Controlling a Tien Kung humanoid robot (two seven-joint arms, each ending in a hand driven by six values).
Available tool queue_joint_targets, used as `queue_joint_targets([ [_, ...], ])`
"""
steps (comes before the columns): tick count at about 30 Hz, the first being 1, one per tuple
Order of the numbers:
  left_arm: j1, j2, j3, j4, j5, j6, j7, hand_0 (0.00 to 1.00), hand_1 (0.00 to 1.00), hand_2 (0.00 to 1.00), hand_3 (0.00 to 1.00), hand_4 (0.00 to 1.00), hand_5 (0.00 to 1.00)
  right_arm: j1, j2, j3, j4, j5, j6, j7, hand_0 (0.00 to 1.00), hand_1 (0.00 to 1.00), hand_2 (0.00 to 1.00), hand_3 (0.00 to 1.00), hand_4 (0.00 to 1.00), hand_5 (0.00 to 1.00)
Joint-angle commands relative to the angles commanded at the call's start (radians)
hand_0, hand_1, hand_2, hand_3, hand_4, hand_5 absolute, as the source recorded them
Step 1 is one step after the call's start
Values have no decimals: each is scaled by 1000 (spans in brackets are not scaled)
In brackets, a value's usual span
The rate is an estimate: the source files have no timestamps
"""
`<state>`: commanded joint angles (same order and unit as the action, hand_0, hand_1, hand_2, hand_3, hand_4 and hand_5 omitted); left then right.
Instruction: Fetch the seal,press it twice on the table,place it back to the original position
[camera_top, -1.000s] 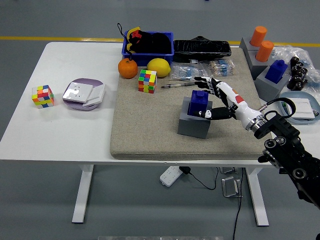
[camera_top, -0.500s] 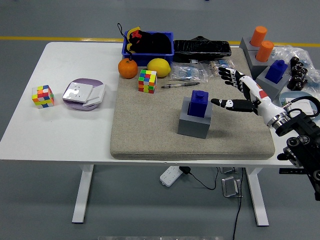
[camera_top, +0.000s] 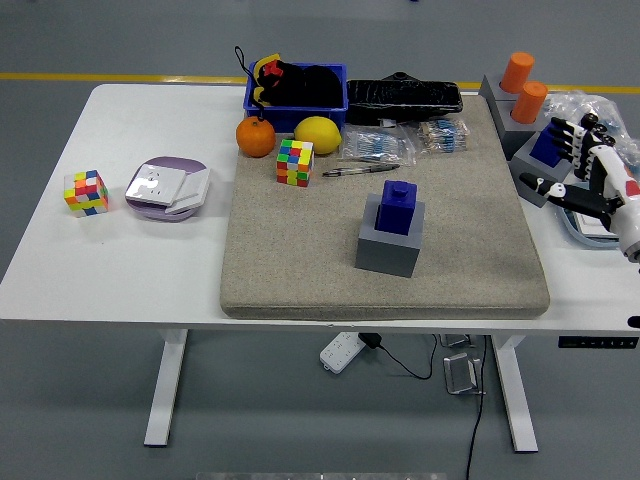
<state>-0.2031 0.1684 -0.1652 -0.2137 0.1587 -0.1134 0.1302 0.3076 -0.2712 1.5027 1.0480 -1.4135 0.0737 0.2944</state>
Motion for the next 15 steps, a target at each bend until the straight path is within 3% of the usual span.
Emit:
queue_joint_targets([
  [1,1,0,0,0,0,0,0,815,815,789,835,794,403,-9,-4,21,2,-3,0,-1,923,891,866,864,980,254],
  [6,4,2,-2,1,1,1,-1,815,815,789,835,794,403,-56,-15,127,17,-21,10,-20,923,891,866,864,980,254],
  [7,4,2,-4,1,3,1,-1,815,814,788,834,794,401,-64,-17,143,20,-23,14,-25,892,843,806,795,968,260],
  [15,6,-5,-14,1,7,1,0,815,814,787,835,794,400,-120,-17,227,36,-36,41,-57,869,811,775,753,946,249],
])
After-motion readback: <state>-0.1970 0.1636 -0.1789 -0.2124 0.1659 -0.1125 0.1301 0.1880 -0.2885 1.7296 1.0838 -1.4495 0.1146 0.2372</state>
